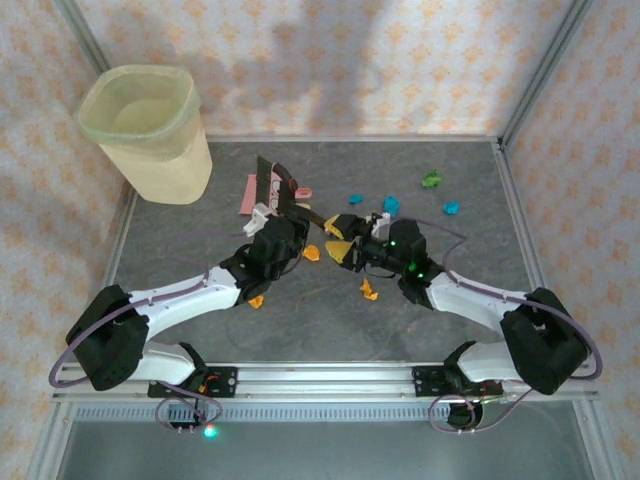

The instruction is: Sweep away the paper scraps from the table

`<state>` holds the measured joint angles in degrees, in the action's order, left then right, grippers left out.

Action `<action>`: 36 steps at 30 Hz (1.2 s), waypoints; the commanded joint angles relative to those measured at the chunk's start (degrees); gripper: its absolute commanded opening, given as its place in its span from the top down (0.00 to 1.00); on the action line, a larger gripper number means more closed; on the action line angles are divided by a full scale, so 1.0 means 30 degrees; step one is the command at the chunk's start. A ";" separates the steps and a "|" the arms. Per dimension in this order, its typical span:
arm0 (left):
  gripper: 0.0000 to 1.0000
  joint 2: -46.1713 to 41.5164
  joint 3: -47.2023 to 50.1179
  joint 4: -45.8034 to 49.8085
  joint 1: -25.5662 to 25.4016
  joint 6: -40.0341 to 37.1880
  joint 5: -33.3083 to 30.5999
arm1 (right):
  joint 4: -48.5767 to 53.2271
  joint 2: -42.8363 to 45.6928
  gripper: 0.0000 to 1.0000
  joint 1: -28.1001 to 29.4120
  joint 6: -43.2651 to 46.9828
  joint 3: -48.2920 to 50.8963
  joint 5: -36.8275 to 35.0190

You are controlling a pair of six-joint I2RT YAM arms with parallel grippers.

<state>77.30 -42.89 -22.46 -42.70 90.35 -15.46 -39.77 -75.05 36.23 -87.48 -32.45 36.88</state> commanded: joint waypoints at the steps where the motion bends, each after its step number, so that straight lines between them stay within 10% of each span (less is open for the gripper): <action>1: 1.00 0.0244 0.0150 -0.1613 0.0111 -0.0600 -0.0550 | -0.2151 -0.0213 0.41 0.0227 -0.0998 -0.0636 -0.0609; 22: 1.00 0.0598 0.0268 -0.2695 0.0111 -0.0540 0.0088 | -0.3575 -0.0615 0.61 0.0360 -0.1099 -0.0698 -0.2543; 36: 0.92 0.0878 0.0267 -0.2944 0.0111 -0.0567 0.0544 | -0.1496 0.0635 1.00 0.0348 0.0901 -0.0548 -0.3523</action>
<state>79.40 -42.57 -29.17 -42.59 89.95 -14.87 -45.52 -76.14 37.26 -88.84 -33.08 29.69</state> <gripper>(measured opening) 0.168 0.310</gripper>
